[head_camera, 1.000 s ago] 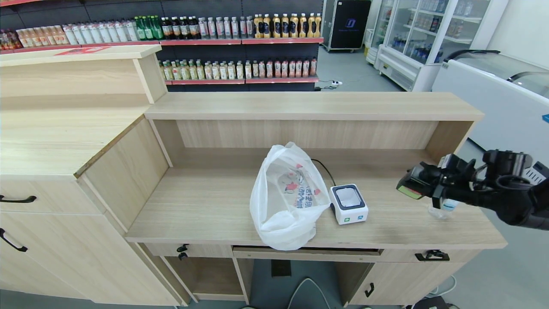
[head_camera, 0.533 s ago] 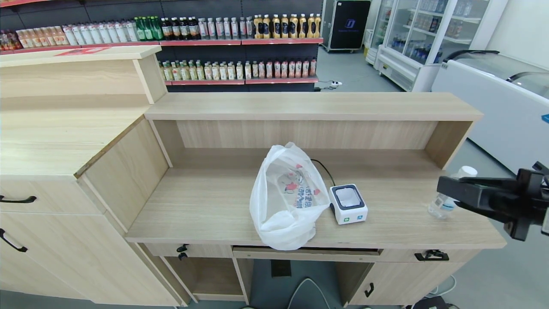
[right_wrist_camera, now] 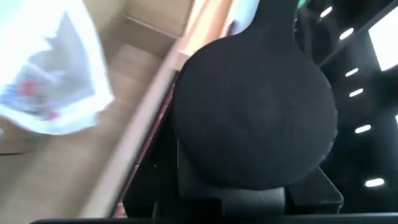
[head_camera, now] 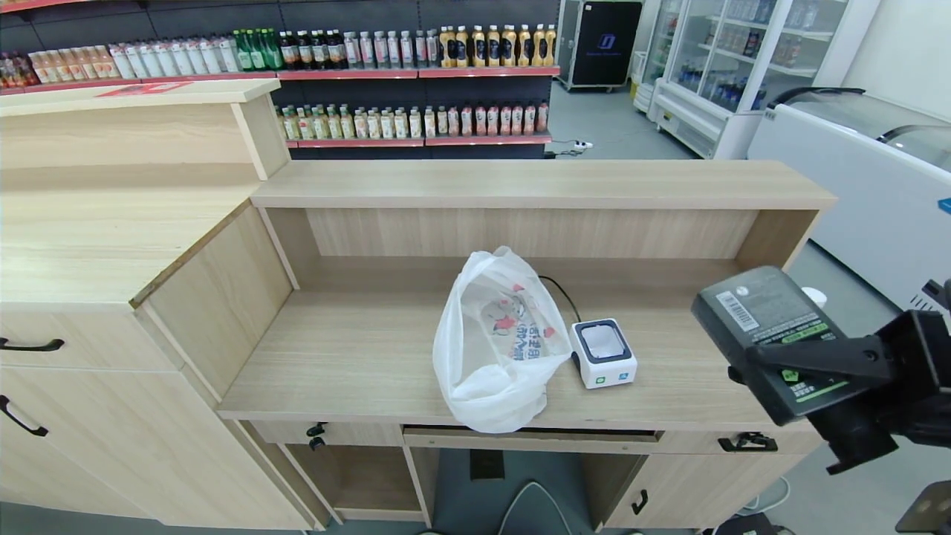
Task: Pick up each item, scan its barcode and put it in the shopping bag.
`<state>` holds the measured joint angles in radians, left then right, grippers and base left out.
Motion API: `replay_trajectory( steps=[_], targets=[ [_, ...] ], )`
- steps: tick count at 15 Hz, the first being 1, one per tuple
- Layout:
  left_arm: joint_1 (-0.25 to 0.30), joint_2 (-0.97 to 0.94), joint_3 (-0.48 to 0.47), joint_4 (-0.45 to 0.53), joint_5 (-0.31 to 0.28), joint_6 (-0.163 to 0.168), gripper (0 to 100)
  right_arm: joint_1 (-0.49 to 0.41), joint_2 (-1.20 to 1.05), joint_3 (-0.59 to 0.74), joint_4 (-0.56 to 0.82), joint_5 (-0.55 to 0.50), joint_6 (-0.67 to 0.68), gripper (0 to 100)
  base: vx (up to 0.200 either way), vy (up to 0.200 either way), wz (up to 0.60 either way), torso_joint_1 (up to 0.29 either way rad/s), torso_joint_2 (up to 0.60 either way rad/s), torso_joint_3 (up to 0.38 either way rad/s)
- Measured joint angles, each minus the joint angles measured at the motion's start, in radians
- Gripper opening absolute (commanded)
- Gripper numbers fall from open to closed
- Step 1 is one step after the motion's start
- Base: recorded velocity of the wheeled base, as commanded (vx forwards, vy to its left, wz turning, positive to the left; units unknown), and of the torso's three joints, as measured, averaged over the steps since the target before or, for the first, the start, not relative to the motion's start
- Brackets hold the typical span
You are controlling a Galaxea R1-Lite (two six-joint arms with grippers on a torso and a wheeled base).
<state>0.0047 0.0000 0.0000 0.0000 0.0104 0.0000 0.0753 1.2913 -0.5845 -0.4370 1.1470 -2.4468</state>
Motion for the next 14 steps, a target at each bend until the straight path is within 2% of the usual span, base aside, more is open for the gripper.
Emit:
replay_trajectory(
  steps=[3,6,10,11,14],
  targets=[
    [-0.001,0.0,0.0,0.0,0.0,0.0,0,0.123,-0.03,0.013,-0.132,-0.06,-0.033,0,0.0,0.0,0.0,0.0,0.0,0.0],
    [0.0,0.0,0.0,0.0,0.0,0.0,0,0.296,-0.039,0.028,-0.285,-0.173,-0.036,0,0.0,0.0,0.0,0.0,0.0,0.0],
    [-0.001,0.0,0.0,0.0,0.0,0.0,0,0.608,-0.044,0.08,-0.353,-0.463,-0.044,0,0.0,0.0,0.0,0.0,0.0,0.0],
    [-0.001,0.0,0.0,0.0,0.0,0.0,0,0.663,-0.046,0.09,-0.369,-0.511,-0.056,0,0.0,0.0,0.0,0.0,0.0,0.0],
    [0.0,0.0,0.0,0.0,0.0,0.0,0,0.739,-0.05,0.112,-0.482,-0.534,-0.094,0,0.0,0.0,0.0,0.0,0.0,0.0]
  ],
)
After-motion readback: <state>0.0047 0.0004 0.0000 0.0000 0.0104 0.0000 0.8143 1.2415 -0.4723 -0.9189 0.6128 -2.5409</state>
